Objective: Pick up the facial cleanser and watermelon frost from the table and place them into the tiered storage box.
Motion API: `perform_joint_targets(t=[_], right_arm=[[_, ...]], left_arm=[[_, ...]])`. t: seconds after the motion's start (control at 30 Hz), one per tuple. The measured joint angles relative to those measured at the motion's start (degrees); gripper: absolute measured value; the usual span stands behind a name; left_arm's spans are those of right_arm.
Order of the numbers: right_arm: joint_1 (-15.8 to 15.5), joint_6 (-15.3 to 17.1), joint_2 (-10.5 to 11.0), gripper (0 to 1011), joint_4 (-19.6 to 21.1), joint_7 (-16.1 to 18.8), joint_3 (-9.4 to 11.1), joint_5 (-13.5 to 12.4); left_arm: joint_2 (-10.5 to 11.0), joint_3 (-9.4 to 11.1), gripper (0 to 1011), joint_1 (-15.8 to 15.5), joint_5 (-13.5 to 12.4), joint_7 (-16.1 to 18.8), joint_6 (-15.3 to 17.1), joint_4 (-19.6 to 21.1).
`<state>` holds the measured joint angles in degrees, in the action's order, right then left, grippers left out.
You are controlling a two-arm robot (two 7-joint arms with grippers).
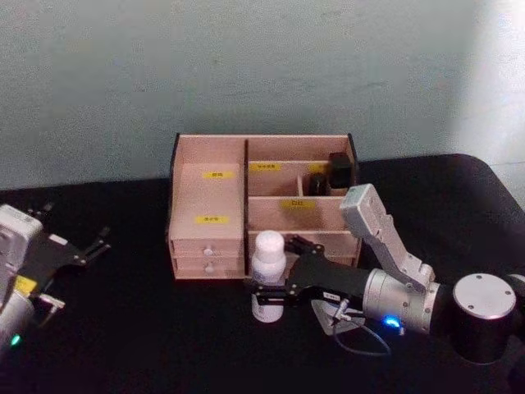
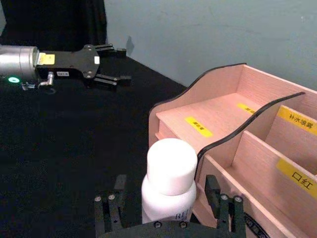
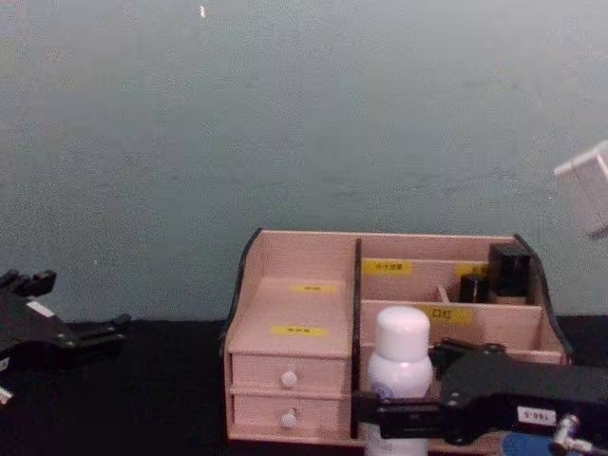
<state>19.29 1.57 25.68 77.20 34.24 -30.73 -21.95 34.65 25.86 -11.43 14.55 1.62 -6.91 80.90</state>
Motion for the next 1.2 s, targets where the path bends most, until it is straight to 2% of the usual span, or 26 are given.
perform_joint_targets(t=[0.37, 1.2], right_arm=[[0.48, 0.97, -0.67, 1003, -1.26, -0.62, -0.18, 0.42], [0.62, 1.42, -0.64, 1002, -1.56, -0.40, -0.20, 0.44]], left_arm=[[0.00, 0.00, 1001, 0.00, 0.00, 0.00, 0.00, 0.00], [0.00, 0.00, 1001, 0.00, 0.00, 0.00, 0.00, 0.00]])
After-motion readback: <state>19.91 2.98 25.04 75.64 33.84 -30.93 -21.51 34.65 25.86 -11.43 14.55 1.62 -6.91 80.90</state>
